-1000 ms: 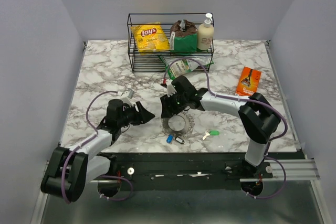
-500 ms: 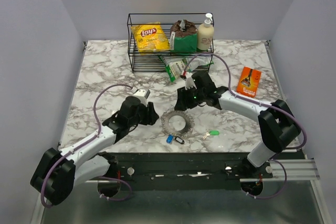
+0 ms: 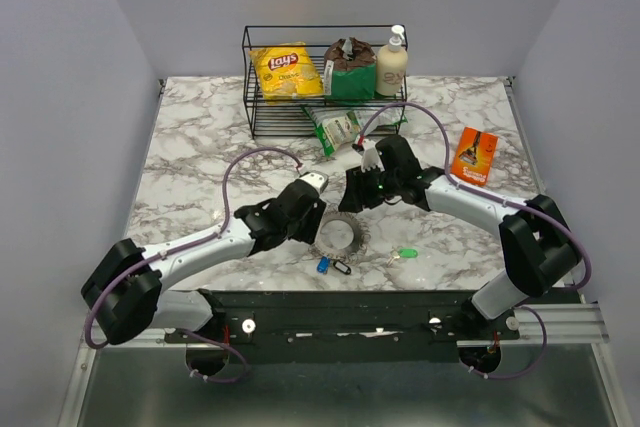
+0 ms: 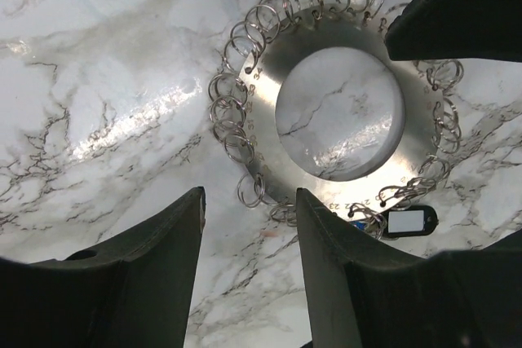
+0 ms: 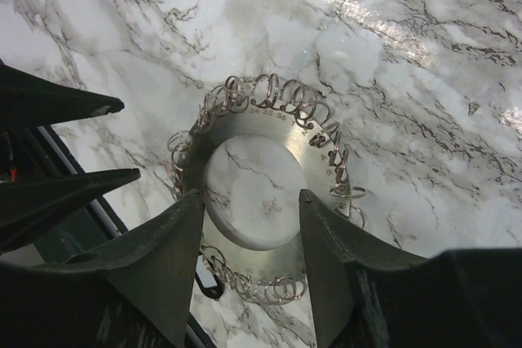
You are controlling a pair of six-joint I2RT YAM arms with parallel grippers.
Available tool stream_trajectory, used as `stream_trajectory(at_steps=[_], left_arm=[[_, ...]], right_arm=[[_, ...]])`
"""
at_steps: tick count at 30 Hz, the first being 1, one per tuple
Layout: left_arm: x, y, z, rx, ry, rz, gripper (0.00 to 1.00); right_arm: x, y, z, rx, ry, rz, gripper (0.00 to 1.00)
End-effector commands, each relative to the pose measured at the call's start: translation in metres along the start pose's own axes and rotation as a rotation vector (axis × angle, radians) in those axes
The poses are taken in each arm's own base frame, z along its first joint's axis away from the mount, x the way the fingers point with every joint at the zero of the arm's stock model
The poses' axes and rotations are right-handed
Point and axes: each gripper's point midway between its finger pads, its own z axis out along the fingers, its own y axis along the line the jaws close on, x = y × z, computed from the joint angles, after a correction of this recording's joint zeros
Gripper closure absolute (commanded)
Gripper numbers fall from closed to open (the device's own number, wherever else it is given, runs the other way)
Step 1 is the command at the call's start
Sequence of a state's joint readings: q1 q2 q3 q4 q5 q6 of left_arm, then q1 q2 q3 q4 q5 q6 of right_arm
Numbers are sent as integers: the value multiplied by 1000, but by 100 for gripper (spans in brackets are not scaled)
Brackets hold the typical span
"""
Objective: Put the keys on the keyring
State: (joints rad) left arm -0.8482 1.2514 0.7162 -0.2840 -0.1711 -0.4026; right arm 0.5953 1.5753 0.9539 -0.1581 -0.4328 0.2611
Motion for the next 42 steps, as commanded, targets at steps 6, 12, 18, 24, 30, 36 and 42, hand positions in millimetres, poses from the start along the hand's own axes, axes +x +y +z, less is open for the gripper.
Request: stream_trajectory(at_steps=[6, 12, 18, 24, 30, 36, 42], left_arm=[[34, 8, 8, -114, 216, 133, 51], [46, 0, 18, -119, 306, 196, 51], [48, 5, 23, -154, 318, 216, 55], [45, 8, 24, -180, 302, 214, 62], [34, 9, 19, -183, 256, 212, 60], [26, 10, 12, -185, 228, 206, 58], [-2, 9, -4, -100, 92, 73, 53]], right_arm=[[1, -1, -3, -28, -3, -12, 41], [2, -2, -3, -30, -4, -12, 41], [4, -3, -3, -32, -2, -9, 41], [3, -2, -2, -44, 0, -11, 41], [3, 0, -2, -58, 4, -16, 41], [2, 5, -4, -85, 1, -34, 41], [-9, 18, -15, -100, -46, -144, 37]])
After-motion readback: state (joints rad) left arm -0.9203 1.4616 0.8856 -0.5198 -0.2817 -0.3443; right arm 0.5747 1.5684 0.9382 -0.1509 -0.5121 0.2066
